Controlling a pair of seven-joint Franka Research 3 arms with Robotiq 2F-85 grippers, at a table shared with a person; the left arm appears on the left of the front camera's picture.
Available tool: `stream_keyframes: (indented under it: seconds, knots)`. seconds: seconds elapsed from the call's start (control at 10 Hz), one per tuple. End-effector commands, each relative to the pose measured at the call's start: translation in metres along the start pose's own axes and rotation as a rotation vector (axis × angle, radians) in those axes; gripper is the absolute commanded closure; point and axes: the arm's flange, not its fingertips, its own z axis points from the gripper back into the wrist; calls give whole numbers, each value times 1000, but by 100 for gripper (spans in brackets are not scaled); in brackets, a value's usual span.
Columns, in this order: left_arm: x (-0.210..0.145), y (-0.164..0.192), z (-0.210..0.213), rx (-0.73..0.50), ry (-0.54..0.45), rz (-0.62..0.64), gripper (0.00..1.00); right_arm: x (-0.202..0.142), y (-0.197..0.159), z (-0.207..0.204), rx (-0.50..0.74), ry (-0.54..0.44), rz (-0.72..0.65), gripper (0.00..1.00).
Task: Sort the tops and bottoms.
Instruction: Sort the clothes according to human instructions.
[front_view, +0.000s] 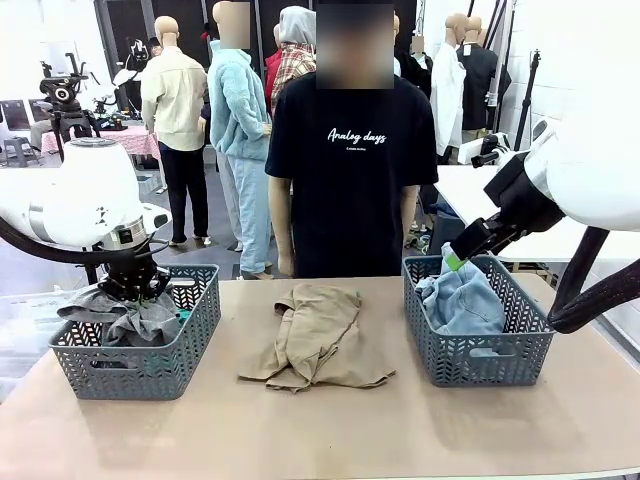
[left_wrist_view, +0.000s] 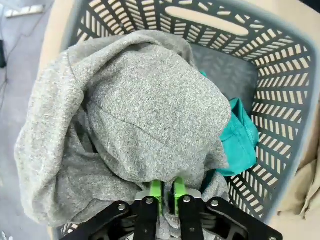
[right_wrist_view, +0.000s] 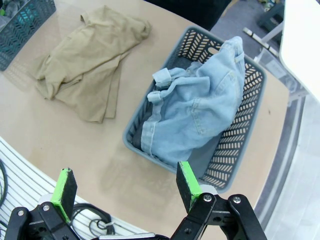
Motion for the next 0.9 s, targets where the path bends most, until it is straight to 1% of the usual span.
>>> stream_keyframes:
  seconds: [0.0,0.2,0.3,0.6,0.7,0.8]
  knots:
    - [6,3,7,-19,12,-15,42,-2,0,-1,-3,11,11,0]
    - [4,3,15,-11,-2,1,3,-2,0,-1,-3,11,11,0]
    - [2,3,20,-10,-7,6,0,-2,0,-1,-3,11,11,0]
    - [-4,-3,35,-35,-11,9,0,-2,0,-1,-3,11,11,0]
    - [-4,-3,40,-23,-11,7,0,-2,0,-1,-3,11,11,0]
    - [0,-2,27,-7,-26,-1,0,-2,0,-1,-3,11,11,0]
